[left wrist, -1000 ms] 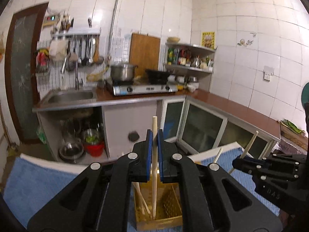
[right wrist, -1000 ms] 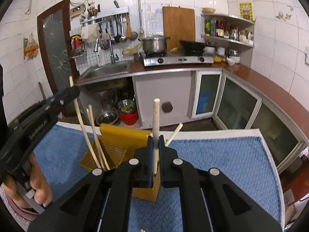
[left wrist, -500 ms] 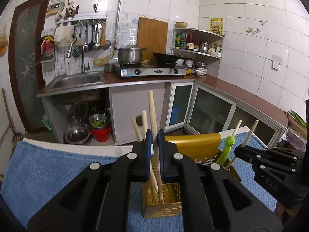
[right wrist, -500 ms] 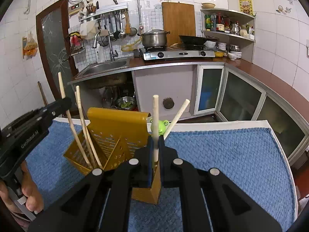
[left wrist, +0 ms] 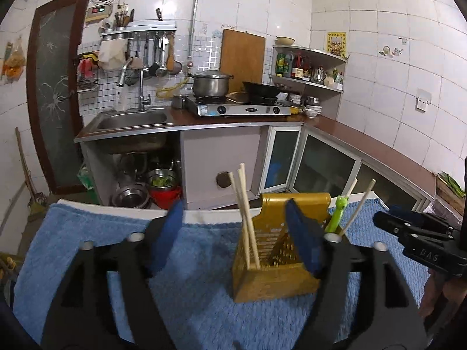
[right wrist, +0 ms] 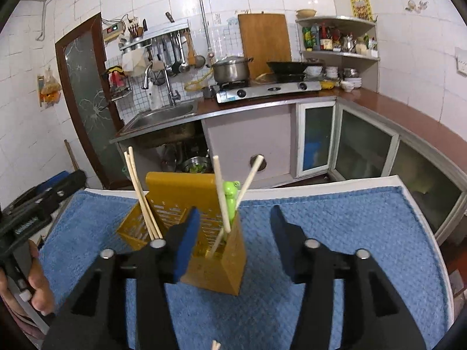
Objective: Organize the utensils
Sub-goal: 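Grasp a wooden chopstick with the right tool while the left tool reaches the dark spoon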
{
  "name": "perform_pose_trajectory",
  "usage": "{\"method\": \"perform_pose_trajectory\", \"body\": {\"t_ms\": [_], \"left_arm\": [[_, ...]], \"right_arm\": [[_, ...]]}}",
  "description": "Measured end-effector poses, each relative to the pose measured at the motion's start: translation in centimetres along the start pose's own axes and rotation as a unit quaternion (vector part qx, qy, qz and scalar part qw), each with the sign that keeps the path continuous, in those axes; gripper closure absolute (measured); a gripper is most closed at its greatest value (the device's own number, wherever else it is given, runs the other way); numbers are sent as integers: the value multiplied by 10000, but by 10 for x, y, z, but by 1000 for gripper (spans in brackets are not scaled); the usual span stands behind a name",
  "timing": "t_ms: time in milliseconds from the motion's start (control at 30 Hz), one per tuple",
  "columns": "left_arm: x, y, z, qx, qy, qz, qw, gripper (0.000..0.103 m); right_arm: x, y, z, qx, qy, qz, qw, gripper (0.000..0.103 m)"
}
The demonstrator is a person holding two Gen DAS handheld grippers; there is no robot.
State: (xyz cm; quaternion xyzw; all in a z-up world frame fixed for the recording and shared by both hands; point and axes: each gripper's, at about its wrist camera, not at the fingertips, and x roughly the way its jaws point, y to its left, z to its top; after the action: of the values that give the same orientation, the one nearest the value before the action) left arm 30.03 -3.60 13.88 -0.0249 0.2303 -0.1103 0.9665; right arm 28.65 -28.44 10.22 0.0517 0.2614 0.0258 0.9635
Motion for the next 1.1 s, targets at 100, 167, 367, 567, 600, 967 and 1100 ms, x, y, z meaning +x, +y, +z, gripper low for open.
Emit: {"method": "perform_pose_trajectory", "body": {"t_ms": [100, 167, 367, 567, 600, 967, 1100], "left_arm": [[-21, 8, -14, -94, -4, 94, 9999, 7], [-30, 13, -27, -158, 141, 48, 9998, 5], [-38, 23, -73, -313, 643, 130, 9974, 5], [-33, 24, -115, -379, 1200, 153, 9919, 5], [-32, 22, -121, -351, 1258, 174, 9913, 5], [-5, -1, -176, -39, 1865, 194, 9823, 5], [-4, -2, -183, -71, 1999, 234, 9795, 6]], "right_arm": [[-16, 0, -15, -76, -35, -140, 9999, 36], [-24, 1, -30, -126, -22, -185, 9997, 35], [-34, -1, -81, -146, 217, -312, 9992, 35], [-27, -7, -129, -68, 510, -395, 9979, 35], [-26, -6, -137, -68, 550, -398, 9977, 35], [-13, -7, -182, -92, 867, -441, 9952, 35], [-13, 0, -184, -120, 928, -297, 9952, 35]]}}
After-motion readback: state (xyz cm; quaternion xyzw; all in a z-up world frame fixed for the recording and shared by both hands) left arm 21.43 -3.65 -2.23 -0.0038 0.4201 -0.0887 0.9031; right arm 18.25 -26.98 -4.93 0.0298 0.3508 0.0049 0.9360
